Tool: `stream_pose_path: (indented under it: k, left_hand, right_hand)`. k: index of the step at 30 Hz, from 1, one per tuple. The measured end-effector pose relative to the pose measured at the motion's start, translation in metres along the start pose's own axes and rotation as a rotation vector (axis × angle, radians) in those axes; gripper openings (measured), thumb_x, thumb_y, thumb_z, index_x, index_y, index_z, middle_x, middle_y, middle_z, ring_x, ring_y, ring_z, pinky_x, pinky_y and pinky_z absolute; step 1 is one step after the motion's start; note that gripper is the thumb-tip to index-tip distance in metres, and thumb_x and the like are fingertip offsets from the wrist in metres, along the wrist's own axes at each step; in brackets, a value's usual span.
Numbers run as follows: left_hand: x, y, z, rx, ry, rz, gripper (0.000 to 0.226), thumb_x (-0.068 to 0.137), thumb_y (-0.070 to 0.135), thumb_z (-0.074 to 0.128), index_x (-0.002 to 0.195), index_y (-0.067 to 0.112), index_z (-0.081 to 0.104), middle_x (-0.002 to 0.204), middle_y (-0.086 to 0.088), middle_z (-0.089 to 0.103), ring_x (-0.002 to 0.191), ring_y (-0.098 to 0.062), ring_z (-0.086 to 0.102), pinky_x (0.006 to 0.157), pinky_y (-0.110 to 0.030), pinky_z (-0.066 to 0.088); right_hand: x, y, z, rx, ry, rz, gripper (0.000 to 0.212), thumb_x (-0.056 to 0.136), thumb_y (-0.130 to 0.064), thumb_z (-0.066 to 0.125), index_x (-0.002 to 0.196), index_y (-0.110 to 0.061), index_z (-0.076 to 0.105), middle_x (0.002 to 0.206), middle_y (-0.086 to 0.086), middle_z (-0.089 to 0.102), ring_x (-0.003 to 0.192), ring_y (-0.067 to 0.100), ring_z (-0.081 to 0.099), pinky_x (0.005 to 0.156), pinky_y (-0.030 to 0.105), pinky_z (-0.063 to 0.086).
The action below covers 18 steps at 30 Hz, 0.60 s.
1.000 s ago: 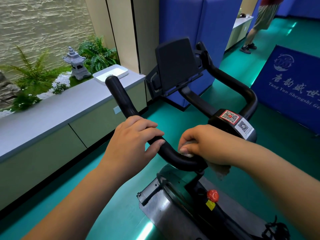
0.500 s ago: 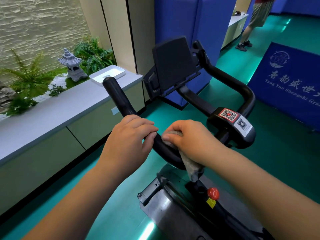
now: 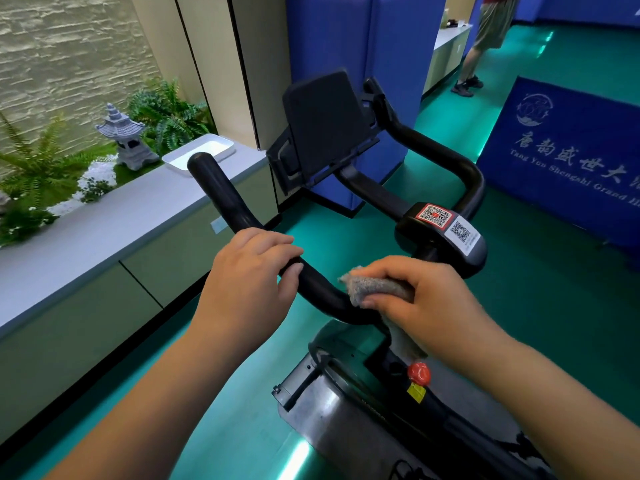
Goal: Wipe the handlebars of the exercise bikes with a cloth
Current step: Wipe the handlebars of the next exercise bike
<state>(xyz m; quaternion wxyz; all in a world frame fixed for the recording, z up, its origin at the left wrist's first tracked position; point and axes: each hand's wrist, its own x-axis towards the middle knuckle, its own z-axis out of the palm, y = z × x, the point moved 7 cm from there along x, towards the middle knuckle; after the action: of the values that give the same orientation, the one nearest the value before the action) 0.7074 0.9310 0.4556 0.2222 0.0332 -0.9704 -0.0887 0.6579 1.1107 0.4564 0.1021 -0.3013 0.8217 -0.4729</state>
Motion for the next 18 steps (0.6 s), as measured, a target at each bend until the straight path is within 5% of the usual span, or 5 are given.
stream_pose_path:
  k: [4,8,12,18]
  left_hand:
    - [0.002,0.022,0.002,-0.053,-0.005,0.059,0.026,0.086,0.031,0.054,0.097,0.019,0.074,0.103,0.006,0.068,0.099,-0.018,0.055,0.094,-0.024,0.032]
    - [0.002,0.056,0.014,-0.115,-0.117,0.204,0.035,0.087,0.042,0.046,0.099,0.023,0.073,0.099,0.010,0.069,0.093,-0.017,0.060,0.088,-0.033,0.046]
    - [0.002,0.073,0.023,-0.152,-0.162,0.236,0.035,0.087,0.042,0.047,0.103,0.024,0.072,0.097,0.011,0.069,0.090,-0.015,0.061,0.087,-0.031,0.045]
    - [0.002,0.081,0.030,-0.182,-0.154,0.231,0.034,0.089,0.039,0.044,0.101,0.024,0.072,0.095,0.013,0.069,0.090,-0.015,0.059,0.086,-0.032,0.046]
  right_hand:
    - [-0.033,0.012,-0.016,0.224,0.326,0.021,0.032,0.077,-0.001,0.072,0.091,-0.030,0.070,0.094,-0.028,0.068,0.091,-0.010,0.062,0.076,0.004,0.043]
    - [-0.059,0.045,-0.017,0.331,0.505,0.184,0.027,0.079,-0.005,0.071,0.088,-0.031,0.071,0.085,-0.020,0.070,0.077,-0.006,0.063,0.066,0.006,0.046]
    - [-0.071,0.086,-0.017,0.395,0.660,0.397,0.013,0.088,-0.021,0.065,0.084,-0.033,0.070,0.081,-0.016,0.071,0.079,0.004,0.066,0.069,0.022,0.051]
    - [-0.035,0.129,0.002,0.714,0.786,0.572,0.022,0.088,-0.042,0.056,0.087,-0.027,0.072,0.092,-0.002,0.074,0.094,0.020,0.068,0.091,0.048,0.053]
